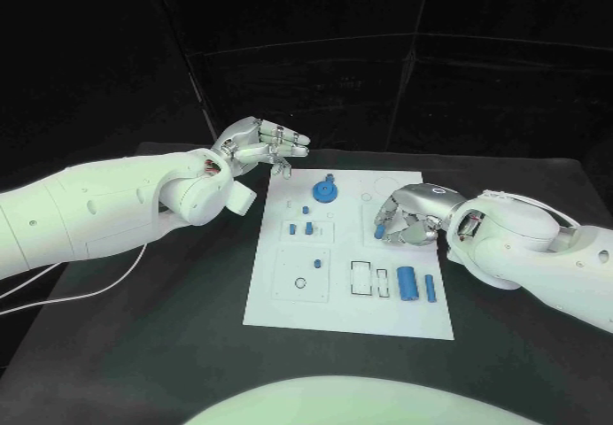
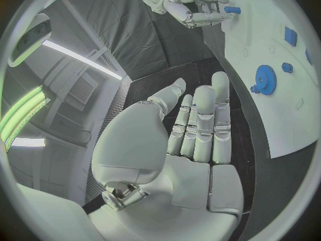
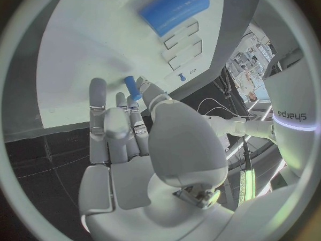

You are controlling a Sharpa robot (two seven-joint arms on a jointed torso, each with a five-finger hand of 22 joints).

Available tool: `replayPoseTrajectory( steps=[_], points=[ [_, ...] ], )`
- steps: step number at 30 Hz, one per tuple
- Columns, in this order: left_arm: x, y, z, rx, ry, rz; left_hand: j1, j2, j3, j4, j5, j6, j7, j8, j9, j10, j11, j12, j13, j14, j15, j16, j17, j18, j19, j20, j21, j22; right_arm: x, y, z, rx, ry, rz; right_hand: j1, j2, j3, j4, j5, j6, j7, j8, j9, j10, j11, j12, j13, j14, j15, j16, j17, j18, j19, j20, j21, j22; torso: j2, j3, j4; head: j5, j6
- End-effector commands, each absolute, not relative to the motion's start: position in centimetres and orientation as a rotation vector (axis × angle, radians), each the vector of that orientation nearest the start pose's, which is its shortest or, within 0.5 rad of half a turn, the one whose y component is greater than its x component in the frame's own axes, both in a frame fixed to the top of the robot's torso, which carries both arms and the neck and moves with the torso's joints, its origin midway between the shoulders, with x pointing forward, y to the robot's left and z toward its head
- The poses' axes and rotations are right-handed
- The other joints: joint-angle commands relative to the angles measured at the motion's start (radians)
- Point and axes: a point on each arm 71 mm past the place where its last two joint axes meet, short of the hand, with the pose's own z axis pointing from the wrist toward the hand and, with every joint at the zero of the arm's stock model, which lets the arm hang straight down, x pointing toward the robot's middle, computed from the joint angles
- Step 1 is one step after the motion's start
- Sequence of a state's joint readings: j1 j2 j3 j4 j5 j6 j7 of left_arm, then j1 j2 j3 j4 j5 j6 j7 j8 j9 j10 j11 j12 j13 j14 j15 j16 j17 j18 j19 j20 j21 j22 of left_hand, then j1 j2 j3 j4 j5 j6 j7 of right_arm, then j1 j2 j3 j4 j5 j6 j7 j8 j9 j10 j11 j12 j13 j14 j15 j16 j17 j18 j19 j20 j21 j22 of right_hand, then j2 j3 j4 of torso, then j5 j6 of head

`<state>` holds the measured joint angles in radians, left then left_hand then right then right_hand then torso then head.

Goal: Assemble the parts on the task board

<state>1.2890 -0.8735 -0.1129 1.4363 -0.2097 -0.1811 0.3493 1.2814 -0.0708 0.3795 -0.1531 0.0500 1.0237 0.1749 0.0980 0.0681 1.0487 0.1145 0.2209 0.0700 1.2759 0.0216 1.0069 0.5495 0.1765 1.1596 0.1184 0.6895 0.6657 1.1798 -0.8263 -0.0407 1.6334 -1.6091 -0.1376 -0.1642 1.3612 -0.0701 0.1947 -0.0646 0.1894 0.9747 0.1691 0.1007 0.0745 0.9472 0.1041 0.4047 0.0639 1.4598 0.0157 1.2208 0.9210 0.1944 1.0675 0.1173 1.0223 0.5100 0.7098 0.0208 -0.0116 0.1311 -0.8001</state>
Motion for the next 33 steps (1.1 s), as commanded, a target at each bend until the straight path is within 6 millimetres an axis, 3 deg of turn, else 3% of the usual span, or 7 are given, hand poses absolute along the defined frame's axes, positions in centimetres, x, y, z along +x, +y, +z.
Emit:
replayPoseTrajectory(
  steps=[1,17,23,33],
  points=[
    [50.65,24.04,-16.39,-0.833,1.543,-1.476,-0.001,0.009,0.0,0.005,-0.002,-0.002,0.005,-0.001,-0.001,-0.007,-0.002,0.004,-0.001,-0.009,0.0,-0.006,-0.001,0.006,-0.005,0.002,-0.005,-0.001,45.44,-15.51,-19.56,-0.421,1.808,0.625,0.002,0.012,0.009,0.003,0.002,0.012,-0.002,0.0,-0.002,0.023,-0.004,-0.011,-0.002,0.009,-0.004,0.009,0.011,-0.012,0.013,0.0,0.011,0.015,0.0,-0.0001,0.0003,0.0,-0.001],
    [50.66,24.01,-16.39,-0.833,1.545,-1.478,-0.001,0.01,0.0,0.006,-0.002,-0.002,0.005,-0.001,0.0,-0.009,-0.002,0.005,-0.001,-0.01,0.001,-0.007,-0.004,0.006,-0.005,0.002,-0.006,-0.002,45.53,-14.9,-19.62,-0.428,1.804,0.646,-0.002,0.015,0.064,0.014,-0.001,0.062,-0.009,-0.006,-0.005,0.117,-0.016,-0.076,-0.001,0.021,-0.013,0.051,0.066,-0.023,0.048,-0.009,0.059,0.084,-0.001,-0.0001,-0.0002,-0.001,-0.001],
    [50.64,24.01,-16.39,-0.833,1.545,-1.478,-0.001,0.01,0.0,0.006,-0.002,-0.002,0.005,-0.001,0.0,-0.009,-0.002,0.005,-0.001,-0.01,0.001,-0.007,-0.004,0.006,-0.005,0.002,-0.006,-0.002,45.7,-14.88,-19.47,-0.41,1.778,0.649,0.029,0.043,0.124,0.003,-0.05,0.105,-0.022,0.006,-0.002,0.169,-0.03,-0.092,0.001,0.024,-0.025,0.064,0.078,-0.029,0.071,-0.019,0.09,0.129,-0.001,-0.0005,-0.0009,-0.001,0.001],
    [50.61,24.03,-16.37,-0.833,1.544,-1.478,-0.001,0.01,0.0,0.006,-0.002,-0.002,0.005,-0.001,0.0,-0.009,-0.002,0.005,-0.001,-0.01,0.001,-0.007,-0.004,0.006,-0.005,0.002,-0.006,-0.002,45.37,-14.55,-18.75,-0.384,1.7,0.69,0.028,0.054,0.182,-0.001,-0.059,0.139,-0.03,0.01,-0.001,0.211,-0.039,-0.118,0.003,0.031,-0.032,0.089,0.112,-0.037,0.092,-0.027,0.122,0.175,-0.002,0.0002,-0.0016,-0.002,0.002]
  ],
)
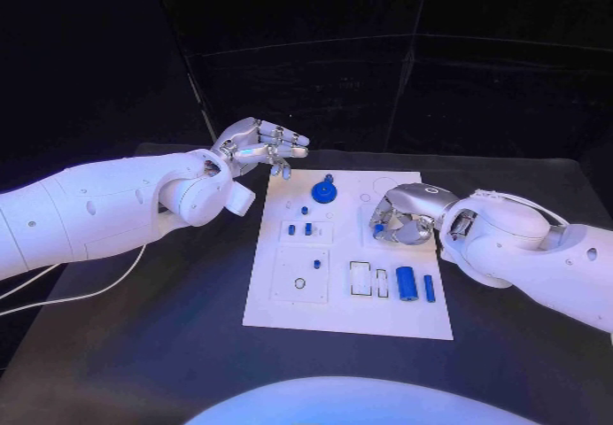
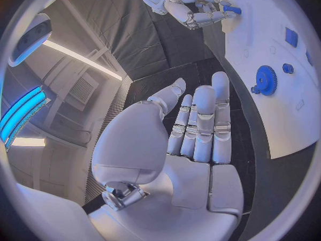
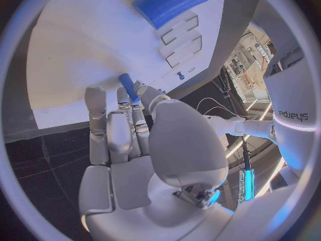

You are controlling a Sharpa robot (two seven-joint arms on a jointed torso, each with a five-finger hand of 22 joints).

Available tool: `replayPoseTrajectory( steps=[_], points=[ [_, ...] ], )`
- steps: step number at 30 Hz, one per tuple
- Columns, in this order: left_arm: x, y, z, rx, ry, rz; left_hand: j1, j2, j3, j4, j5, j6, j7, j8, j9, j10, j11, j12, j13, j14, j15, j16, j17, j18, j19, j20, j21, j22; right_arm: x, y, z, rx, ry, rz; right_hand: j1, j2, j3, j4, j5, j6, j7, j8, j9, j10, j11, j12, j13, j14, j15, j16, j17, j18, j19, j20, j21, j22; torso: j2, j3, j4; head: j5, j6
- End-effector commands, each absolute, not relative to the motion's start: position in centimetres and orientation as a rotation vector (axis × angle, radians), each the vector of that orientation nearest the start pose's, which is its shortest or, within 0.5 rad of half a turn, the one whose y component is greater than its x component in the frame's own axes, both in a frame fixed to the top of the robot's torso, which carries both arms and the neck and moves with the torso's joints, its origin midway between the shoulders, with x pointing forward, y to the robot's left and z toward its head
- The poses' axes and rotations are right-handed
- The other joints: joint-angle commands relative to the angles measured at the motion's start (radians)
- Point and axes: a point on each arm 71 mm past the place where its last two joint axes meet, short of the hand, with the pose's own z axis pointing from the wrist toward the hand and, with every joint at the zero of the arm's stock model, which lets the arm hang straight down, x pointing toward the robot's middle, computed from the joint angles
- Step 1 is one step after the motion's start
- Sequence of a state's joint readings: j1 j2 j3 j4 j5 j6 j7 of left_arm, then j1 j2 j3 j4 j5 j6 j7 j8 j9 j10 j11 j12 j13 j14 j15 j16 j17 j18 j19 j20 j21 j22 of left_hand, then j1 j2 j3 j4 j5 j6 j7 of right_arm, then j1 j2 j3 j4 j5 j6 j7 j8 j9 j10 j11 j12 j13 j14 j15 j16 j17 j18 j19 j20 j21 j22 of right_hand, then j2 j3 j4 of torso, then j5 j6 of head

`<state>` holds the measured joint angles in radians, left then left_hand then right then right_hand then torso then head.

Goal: Assemble the parts on the task board

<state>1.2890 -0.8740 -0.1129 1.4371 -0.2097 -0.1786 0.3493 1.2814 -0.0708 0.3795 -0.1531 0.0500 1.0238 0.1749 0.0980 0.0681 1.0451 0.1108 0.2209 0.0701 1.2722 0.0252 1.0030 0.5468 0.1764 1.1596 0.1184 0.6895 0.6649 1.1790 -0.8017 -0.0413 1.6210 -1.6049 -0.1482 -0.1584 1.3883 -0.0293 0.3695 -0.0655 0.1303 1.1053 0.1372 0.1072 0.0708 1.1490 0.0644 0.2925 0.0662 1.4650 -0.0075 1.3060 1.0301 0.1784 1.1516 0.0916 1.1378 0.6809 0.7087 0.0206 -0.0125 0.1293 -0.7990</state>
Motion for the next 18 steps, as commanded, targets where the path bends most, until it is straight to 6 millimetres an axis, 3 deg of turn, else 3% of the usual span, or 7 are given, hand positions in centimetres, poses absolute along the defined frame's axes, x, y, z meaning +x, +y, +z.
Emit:
replayPoseTrajectory(
  steps=[1,12,18],
  points=[
    [50.6,24.0,-16.4,-0.833,1.544,-1.478,-0.001,0.01,0.0,0.006,-0.002,-0.002,0.005,-0.001,0.0,-0.006,0.002,0.005,-0.001,-0.007,-0.003,-0.003,-0.001,0.006,-0.005,0.002,-0.006,-0.001,45.2,-14.6,-18.6,-0.378,1.69,0.698,0.001,0.012,0.009,-0.001,0.001,0.008,0.002,0.003,0.003,0.009,0.0,-0.006,0.001,0.026,-0.009,0.004,0.003,-0.021,0.008,-0.001,0.007,0.004,-0.001,0.0006,-0.001,0.0,0.001],
    [50.6,24.0,-16.4,-0.833,1.543,-1.478,-0.004,0.01,-0.001,0.008,-0.002,-0.005,0.006,-0.002,-0.001,-0.008,0.003,0.006,-0.001,-0.006,-0.002,-0.002,0.0,0.006,-0.005,0.003,-0.008,-0.003,42.7,-13.6,-16.8,-0.338,1.602,0.854,-0.004,-0.003,0.036,-0.009,0.025,0.009,0.006,-0.003,0.0,0.018,0.003,-0.025,0.001,0.025,-0.008,0.009,0.006,-0.021,0.006,-0.002,0.013,0.007,0.0,-0.0003,0.0023,-0.001,0.003],
    [50.6,23.9,-16.4,-0.831,1.542,-1.481,-0.004,0.01,-0.001,0.008,-0.002,-0.005,0.006,-0.002,-0.001,-0.008,0.003,0.006,-0.001,-0.006,-0.002,-0.002,0.0,0.006,-0.005,0.003,-0.008,-0.003,41.5,-11.0,-16.6,-0.346,1.612,0.965,-0.008,-0.007,0.04,-0.01,0.029,0.008,0.007,-0.005,0.0,0.019,0.004,-0.029,0.001,0.023,-0.007,0.008,0.001,-0.02,0.003,-0.001,0.011,0.002,0.001,0.0007,0.0001,0.006,0.001]
  ],
)
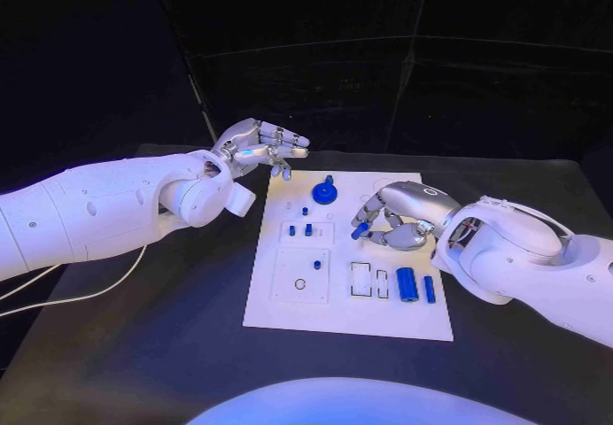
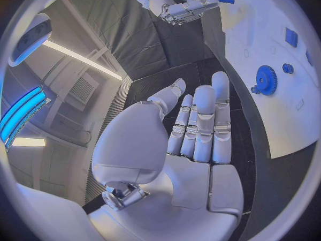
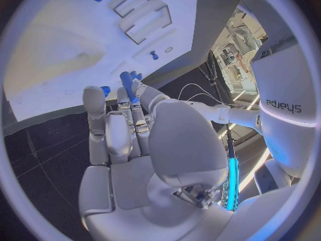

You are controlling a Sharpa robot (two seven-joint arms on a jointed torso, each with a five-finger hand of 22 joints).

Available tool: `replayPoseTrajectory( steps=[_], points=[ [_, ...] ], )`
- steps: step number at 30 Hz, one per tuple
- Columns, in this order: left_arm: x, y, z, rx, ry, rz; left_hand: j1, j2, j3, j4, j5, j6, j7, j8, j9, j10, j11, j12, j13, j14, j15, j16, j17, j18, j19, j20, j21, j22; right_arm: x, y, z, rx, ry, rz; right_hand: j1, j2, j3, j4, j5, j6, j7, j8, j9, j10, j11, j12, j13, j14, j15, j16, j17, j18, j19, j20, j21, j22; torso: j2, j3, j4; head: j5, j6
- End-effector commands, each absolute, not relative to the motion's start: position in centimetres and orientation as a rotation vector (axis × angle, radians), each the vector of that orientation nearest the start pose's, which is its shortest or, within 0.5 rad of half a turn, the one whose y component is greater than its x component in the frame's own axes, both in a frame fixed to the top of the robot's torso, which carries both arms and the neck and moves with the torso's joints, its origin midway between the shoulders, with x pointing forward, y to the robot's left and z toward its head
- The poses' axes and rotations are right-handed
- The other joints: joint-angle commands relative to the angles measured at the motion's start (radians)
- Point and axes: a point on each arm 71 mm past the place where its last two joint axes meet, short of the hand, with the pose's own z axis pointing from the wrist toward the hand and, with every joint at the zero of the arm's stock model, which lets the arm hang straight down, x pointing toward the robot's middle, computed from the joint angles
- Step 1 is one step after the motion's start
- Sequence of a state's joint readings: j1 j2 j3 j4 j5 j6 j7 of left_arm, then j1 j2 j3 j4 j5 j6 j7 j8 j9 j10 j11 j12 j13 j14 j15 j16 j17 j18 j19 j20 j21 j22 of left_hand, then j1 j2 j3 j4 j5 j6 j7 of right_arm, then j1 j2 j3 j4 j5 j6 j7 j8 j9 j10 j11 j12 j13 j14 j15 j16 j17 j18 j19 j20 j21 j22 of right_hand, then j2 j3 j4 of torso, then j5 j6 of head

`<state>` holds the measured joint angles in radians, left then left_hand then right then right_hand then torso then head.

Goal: Assemble the parts on the task board

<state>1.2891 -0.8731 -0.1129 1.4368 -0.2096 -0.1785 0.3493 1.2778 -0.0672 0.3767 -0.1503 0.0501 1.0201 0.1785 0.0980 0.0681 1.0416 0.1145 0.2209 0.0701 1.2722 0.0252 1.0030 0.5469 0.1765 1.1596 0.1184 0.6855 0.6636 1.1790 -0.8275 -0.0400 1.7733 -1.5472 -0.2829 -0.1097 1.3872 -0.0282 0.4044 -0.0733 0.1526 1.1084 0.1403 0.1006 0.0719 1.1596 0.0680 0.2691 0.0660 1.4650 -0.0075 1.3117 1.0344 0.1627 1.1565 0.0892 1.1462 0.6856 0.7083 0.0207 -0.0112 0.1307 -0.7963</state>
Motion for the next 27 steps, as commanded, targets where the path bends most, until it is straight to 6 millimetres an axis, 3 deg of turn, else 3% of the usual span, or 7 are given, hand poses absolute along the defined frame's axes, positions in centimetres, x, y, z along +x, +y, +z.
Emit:
replayPoseTrajectory(
  steps=[1,8,14,22,27],
  points=[
    [50.6,23.9,-16.4,-0.83,1.542,-1.481,0.0,0.007,0.001,0.005,-0.002,-0.001,0.002,-0.002,-0.001,-0.005,-0.001,0.006,-0.001,-0.006,-0.002,-0.002,0.0,0.006,-0.005,0.003,-0.004,-0.001,41.4,-10.4,-16.7,-0.351,1.615,0.983,-0.007,-0.008,0.005,-0.002,0.007,0.005,0.004,0.001,-0.001,0.008,0.0,-0.006,0.001,0.023,-0.007,0.002,-0.003,-0.004,-0.003,0.001,0.002,-0.004,0.001,0.0009,-0.0017,0.007,-0.003],
    [50.6,23.7,-16.4,-0.828,1.544,-1.487,0.0,0.007,0.001,0.005,-0.002,-0.001,0.002,-0.002,-0.001,-0.005,-0.001,0.006,-0.001,-0.006,-0.002,-0.002,0.0,0.006,-0.005,0.003,-0.004,-0.001,40.2,-7.4,-17.6,-0.425,1.627,1.069,-0.009,-0.01,0.009,-0.003,0.01,0.003,0.005,-0.001,-0.002,0.007,0.001,-0.01,0.001,0.022,-0.006,0.0,-0.008,-0.003,-0.008,0.002,-0.001,-0.011,0.002,-0.0016,0.0014,0.015,-0.009],
    [50.6,23.6,-16.4,-0.827,1.544,-1.488,0.0,0.007,0.001,0.005,-0.002,-0.001,0.002,-0.002,-0.001,-0.005,-0.001,0.006,-0.001,-0.006,-0.002,-0.002,0.0,0.006,-0.005,0.003,-0.004,-0.001,39.3,-5.3,-19.0,-0.472,1.664,1.123,-0.01,-0.012,0.01,-0.003,0.011,0.002,0.005,-0.002,-0.002,0.007,0.002,-0.012,0.001,0.021,-0.006,-0.001,-0.009,-0.003,-0.01,0.002,-0.003,-0.015,0.001,-0.001,-0.0025,0.036,-0.019],
    [50.7,23.3,-16.4,-0.824,1.547,-1.494,0.0,0.006,0.001,0.005,-0.002,-0.003,0.003,-0.003,-0.001,-0.006,0.0,0.007,-0.001,-0.007,-0.002,-0.002,-0.001,0.006,-0.005,0.003,-0.005,-0.002,38.7,-4.0,-20.9,-0.516,1.711,1.134,-0.011,-0.014,0.011,-0.003,0.011,0.001,0.006,-0.003,-0.002,0.007,0.002,-0.013,0.001,0.021,-0.006,0.0,-0.008,-0.002,-0.012,0.002,-0.004,-0.019,0.001,0.0005,0.0001,0.046,-0.028],
    [50.7,23.2,-16.4,-0.824,1.548,-1.494,0.0,0.006,0.001,0.005,-0.002,-0.003,0.003,-0.003,-0.001,-0.006,0.0,0.007,-0.001,-0.007,-0.002,-0.002,-0.001,0.006,-0.005,0.003,-0.005,-0.002,38.8,-3.7,-21.4,-0.542,1.726,1.114,-0.014,-0.016,0.011,-0.003,0.011,0.001,0.006,-0.004,-0.002,0.007,0.003,-0.015,0.001,0.021,-0.005,0.0,-0.008,-0.002,-0.013,0.003,-0.005,-0.02,0.001,0.0012,-0.0019,0.051,-0.033]
  ],
)
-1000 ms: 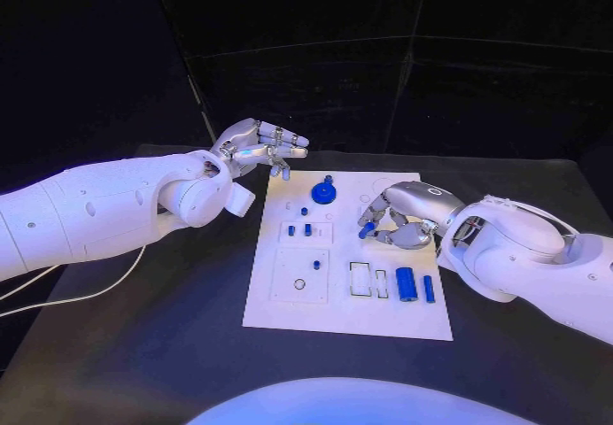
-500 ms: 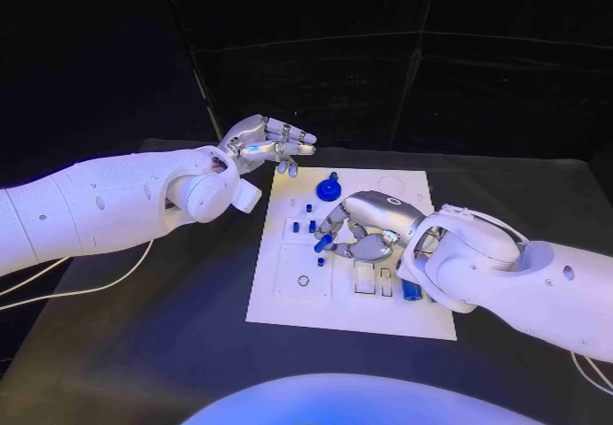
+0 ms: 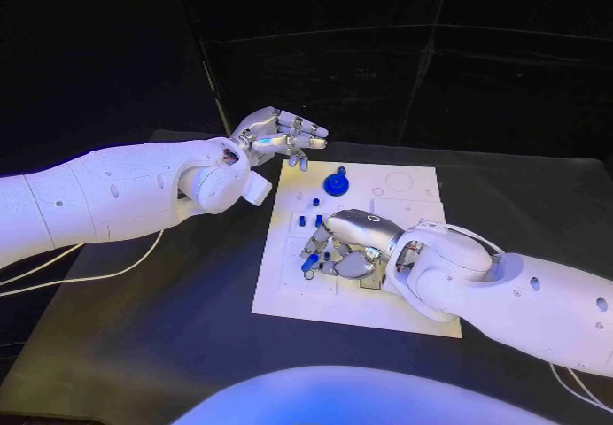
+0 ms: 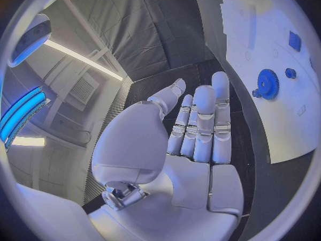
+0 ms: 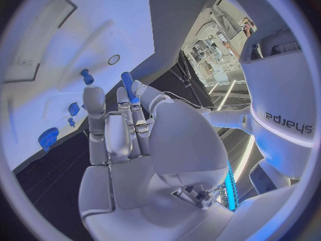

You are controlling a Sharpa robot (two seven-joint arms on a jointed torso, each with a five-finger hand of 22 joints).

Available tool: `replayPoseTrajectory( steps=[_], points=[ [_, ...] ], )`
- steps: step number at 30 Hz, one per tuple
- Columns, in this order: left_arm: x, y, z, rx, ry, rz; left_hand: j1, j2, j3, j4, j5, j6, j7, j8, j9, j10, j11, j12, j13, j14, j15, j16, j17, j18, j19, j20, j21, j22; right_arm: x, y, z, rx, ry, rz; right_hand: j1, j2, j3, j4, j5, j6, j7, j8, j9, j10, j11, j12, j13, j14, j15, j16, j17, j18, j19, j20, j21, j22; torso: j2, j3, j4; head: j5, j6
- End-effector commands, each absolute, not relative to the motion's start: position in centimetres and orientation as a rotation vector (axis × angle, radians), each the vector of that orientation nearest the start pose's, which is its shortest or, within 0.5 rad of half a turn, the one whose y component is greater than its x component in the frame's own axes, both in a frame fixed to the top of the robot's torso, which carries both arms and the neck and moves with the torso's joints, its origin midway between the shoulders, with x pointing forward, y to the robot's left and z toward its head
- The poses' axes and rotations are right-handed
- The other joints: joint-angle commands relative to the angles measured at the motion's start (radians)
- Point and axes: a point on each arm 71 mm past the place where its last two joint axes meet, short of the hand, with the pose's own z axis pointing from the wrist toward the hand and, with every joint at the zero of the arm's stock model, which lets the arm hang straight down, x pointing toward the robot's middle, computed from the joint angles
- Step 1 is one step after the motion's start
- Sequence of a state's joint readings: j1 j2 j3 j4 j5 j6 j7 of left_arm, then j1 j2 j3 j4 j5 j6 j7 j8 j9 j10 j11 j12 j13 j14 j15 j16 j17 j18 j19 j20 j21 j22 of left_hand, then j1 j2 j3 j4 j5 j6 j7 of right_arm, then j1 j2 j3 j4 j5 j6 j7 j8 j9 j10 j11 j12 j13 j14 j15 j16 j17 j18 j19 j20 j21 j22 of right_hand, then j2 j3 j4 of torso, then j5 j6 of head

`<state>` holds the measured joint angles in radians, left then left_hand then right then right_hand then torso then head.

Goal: Assemble the parts on the task board

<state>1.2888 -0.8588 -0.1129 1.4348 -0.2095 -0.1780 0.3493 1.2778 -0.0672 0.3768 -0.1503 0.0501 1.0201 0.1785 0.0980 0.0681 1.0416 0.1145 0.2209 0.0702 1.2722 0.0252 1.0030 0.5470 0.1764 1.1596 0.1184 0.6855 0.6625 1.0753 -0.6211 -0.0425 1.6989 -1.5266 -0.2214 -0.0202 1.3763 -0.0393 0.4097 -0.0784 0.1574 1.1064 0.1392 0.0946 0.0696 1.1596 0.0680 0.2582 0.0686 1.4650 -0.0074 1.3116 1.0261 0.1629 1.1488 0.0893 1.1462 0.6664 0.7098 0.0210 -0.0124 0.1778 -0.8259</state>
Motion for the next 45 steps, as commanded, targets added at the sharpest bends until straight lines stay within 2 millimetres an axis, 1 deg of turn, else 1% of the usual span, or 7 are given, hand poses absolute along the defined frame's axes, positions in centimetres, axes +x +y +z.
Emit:
replayPoseTrajectory(
  steps=[1,5,20,25,33,39,45],
  points=[
    [50.7,23.1,-16.4,-0.823,1.549,-1.495,0.0,0.006,0.001,0.006,-0.002,-0.003,0.003,-0.003,-0.001,-0.006,0.0,0.007,-0.001,-0.007,-0.002,-0.002,-0.001,0.006,-0.005,0.003,-0.005,-0.001,38.8,-3.6,-21.5,-0.545,1.728,1.111,-0.003,-0.005,0.006,0.002,0.006,0.003,0.007,0.002,0.0,0.007,0.003,-0.004,-0.001,0.021,-0.005,0.0,0.0,-0.002,-0.005,0.003,-0.005,0.0,0.0,0.0008,-0.0002,0.004,-0.004],
    [50.8,23.0,-16.4,-0.822,1.551,-1.498,-0.001,0.006,-0.001,0.006,-0.002,-0.008,0.005,-0.005,-0.002,-0.009,0.001,0.008,-0.001,-0.007,-0.001,-0.002,-0.003,0.006,-0.004,0.004,-0.006,-0.002,38.9,-3.6,-21.7,-0.55,1.735,1.096,-0.006,-0.005,0.006,0.003,0.005,0.003,0.008,0.002,0.0,0.007,0.003,-0.005,-0.001,0.021,-0.005,0.0,-0.001,-0.002,-0.006,0.003,-0.005,-0.001,0.0,0.0,0.0006,0.003,-0.006],
    [50.8,22.8,-16.4,-0.821,1.554,-1.5,-0.002,0.005,-0.001,0.006,-0.002,-0.011,0.006,-0.006,-0.002,-0.011,0.001,0.008,-0.001,-0.007,-0.001,-0.002,-0.004,0.006,-0.004,0.004,-0.007,-0.003,39.3,-3.3,-22.3,-0.597,1.766,1.011,-0.009,-0.006,0.006,0.004,0.004,0.003,0.008,0.002,0.0,0.008,0.003,-0.007,-0.001,0.021,-0.005,0.0,-0.001,-0.002,-0.007,0.003,-0.005,-0.001,0.0,0.0002,0.0005,0.002,-0.011],
    [50.8,22.9,-16.4,-0.822,1.554,-1.499,-0.002,0.005,-0.001,0.006,-0.002,-0.011,0.006,-0.006,-0.002,-0.011,0.001,0.008,-0.001,-0.007,-0.001,-0.002,-0.004,0.006,-0.004,0.004,-0.007,-0.003,39.4,-3.3,-22.5,-0.602,1.776,1.002,-0.01,-0.007,0.006,0.004,0.004,0.004,0.007,0.002,0.0,0.009,0.003,-0.007,-0.001,0.021,-0.005,-0.001,-0.003,-0.002,-0.007,0.004,-0.005,-0.001,-0.001,-0.0008,0.0002,0.003,-0.012],
    [50.8,22.9,-16.4,-0.822,1.555,-1.499,-0.002,0.005,-0.001,0.006,-0.002,-0.011,0.006,-0.006,-0.002,-0.011,0.001,0.008,-0.001,-0.007,-0.001,-0.002,-0.004,0.006,-0.004,0.004,-0.007,-0.003,39.4,-3.2,-22.7,-0.606,1.783,1.0,-0.011,-0.007,0.007,0.005,0.003,0.005,0.007,0.002,0.0,0.01,0.003,-0.007,0.0,0.02,-0.005,-0.001,-0.003,-0.002,-0.007,0.004,-0.005,-0.001,-0.001,0.0,0.0003,0.005,-0.015],
    [50.8,22.9,-16.5,-0.822,1.556,-1.5,-0.002,0.005,-0.001,0.006,-0.002,-0.011,0.006,-0.006,-0.002,-0.011,0.001,0.008,-0.001,-0.007,-0.001,-0.002,-0.004,0.006,-0.004,0.004,-0.007,-0.003,39.4,-3.1,-22.9,-0.613,1.788,0.992,-0.011,-0.007,0.007,0.005,0.003,0.005,0.007,0.002,0.0,0.01,0.003,-0.007,0.0,0.02,-0.005,-0.001,-0.003,-0.002,-0.007,0.004,-0.005,-0.001,-0.001,-0.0002,-0.0006,0.007,-0.016],
    [50.8,22.9,-16.5,-0.822,1.556,-1.5,-0.002,0.005,-0.001,0.006,-0.002,-0.011,0.006,-0.006,-0.002,-0.011,0.001,0.008,-0.001,-0.007,-0.001,-0.002,-0.004,0.006,-0.004,0.004,-0.007,-0.003,39.3,-2.9,-23.2,-0.62,1.797,0.993,-0.013,-0.008,0.007,0.005,0.0,0.005,0.007,0.002,0.0,0.011,0.003,-0.009,0.0,0.02,-0.005,-0.001,-0.003,-0.002,-0.008,0.004,-0.005,-0.001,-0.001,-0.0004,0.0004,0.006,-0.017]
  ],
)
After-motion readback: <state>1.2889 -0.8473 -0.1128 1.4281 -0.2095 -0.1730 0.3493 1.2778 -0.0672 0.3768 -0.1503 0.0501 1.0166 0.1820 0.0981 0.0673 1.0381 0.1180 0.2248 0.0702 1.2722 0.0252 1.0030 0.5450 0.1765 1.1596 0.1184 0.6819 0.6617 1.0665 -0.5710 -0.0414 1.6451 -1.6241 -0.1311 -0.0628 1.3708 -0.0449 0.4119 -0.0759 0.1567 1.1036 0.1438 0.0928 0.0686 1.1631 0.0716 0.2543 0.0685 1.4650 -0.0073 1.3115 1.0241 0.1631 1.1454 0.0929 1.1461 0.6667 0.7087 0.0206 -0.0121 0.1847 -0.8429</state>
